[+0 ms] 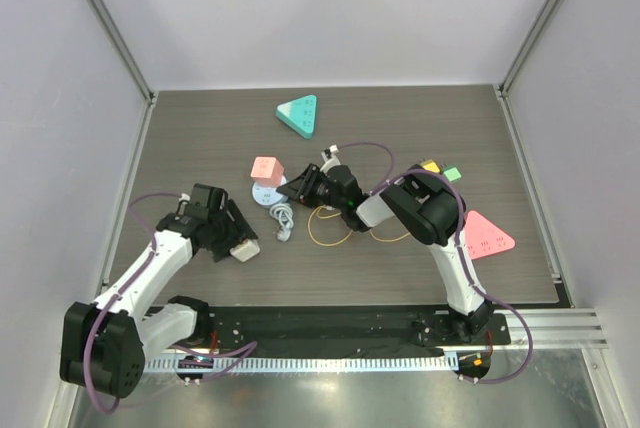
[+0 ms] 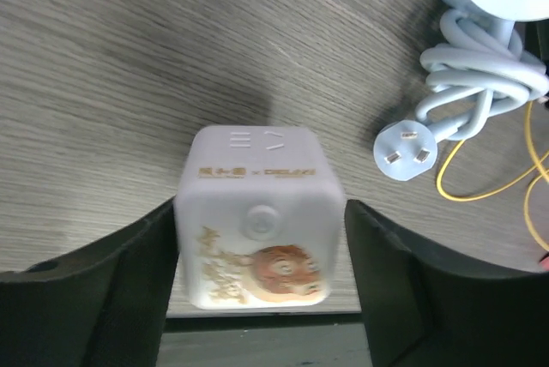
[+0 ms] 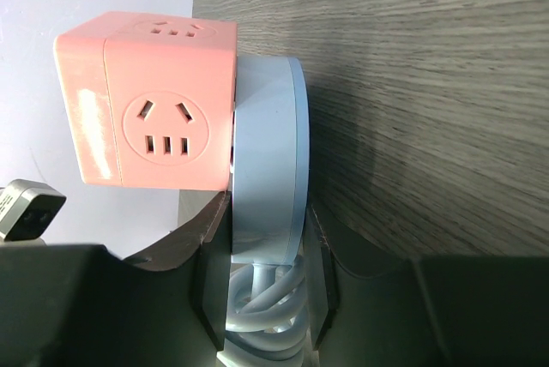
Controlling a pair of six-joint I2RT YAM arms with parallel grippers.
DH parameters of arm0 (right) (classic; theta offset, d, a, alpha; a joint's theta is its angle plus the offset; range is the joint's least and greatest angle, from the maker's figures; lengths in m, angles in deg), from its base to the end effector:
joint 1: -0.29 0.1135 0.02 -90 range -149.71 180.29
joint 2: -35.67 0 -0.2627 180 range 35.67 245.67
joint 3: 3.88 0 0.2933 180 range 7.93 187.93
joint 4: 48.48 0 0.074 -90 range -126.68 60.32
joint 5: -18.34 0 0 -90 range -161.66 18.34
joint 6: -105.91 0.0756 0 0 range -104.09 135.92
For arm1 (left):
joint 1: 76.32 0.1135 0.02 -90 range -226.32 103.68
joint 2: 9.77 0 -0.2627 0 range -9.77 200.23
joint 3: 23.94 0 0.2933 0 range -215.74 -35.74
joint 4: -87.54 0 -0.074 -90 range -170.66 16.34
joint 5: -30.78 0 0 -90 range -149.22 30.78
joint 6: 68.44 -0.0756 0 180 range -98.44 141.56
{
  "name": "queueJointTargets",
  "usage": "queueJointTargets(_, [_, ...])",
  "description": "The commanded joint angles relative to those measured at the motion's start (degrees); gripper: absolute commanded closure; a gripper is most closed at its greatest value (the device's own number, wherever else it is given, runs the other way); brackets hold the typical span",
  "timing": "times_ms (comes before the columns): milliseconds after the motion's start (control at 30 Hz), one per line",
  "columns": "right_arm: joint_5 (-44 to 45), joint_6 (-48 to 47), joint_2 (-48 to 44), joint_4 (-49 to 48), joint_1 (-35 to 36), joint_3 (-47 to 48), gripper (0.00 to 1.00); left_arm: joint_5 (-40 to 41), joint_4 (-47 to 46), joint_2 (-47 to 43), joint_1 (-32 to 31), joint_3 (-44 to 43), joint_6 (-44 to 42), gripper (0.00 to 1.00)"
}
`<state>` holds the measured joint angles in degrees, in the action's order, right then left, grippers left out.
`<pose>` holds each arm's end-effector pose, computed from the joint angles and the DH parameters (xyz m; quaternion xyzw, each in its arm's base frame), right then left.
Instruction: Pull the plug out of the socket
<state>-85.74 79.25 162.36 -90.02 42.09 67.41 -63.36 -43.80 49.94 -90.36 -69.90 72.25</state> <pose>0.3505 0.3380 0.0474 0.0718 0.7817 0.5446 0.2953 0.2330 -0.0639 0.1382 -0.2970 0.9240 -0.1572 0.1825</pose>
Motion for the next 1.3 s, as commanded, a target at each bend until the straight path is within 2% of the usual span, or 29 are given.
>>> queueJointTargets(0, [-0.94,-1.19,-0.92,-1.15,-0.14,-0.6,0.99,0.19,-0.83,-1.17,0.25,-1.35,1.16,0.23])
queueJointTargets(67, [-1.2,-0.93,-0.66,-1.15,-0.14,-0.42,0.99,0.1,-0.13,-0.82,0.33,-2.23,0.81,0.16])
queueJointTargets(233, [-2.0,-0.49,-0.13,-1.59,-0.14,0.02,0.99,0.71,3.55,1.91,0.33,-8.01,-1.83,0.11])
queueJointTargets(500, [-2.17,-0.75,-0.31,-1.59,-0.14,-0.25,0.99,3.7,7.69,0.68,0.24,-15.58,-3.5,0.09])
queueJointTargets(533, [-2.17,-0.67,-0.39,-1.59,-0.14,-0.25,0.99,6.14,8.57,0.07,0.24,-16.38,-3.67,0.1])
queueJointTargets(700, [-2.44,-0.49,-0.04,-1.85,-0.05,-0.16,0.99,9.15,6.83,-0.2,0.24,-22.17,-7.89,0.11])
queueJointTargets(833, [-2.96,-0.4,-0.04,-2.12,-0.14,-0.33,0.99,6.53,5.06,4.53,0.24,-29.46,-11.93,0.11])
queueJointTargets(900, [-2.96,-0.4,-0.31,-2.12,-0.14,-0.51,0.99,2.58,5.32,9.27,0.25,-33.15,-14.83,0.12])
queueJointTargets(1033, [-3.14,-0.84,-0.39,-1.94,-0.23,-0.51,0.99,-1.48,7.87,17.89,0.33,-44.57,-18.87,0.12])
queueJointTargets(1167, [-3.32,-0.66,-0.31,-2.12,-0.14,-0.68,0.99,-4.82,7.35,25.45,0.33,-47.76,-20.64,0.12])
queueJointTargets(1267, [-3.58,-0.84,-0.22,-1.85,-0.14,-0.34,0.99,0.16,7.96,31.25,0.24,-49.16,-22.66,0.08])
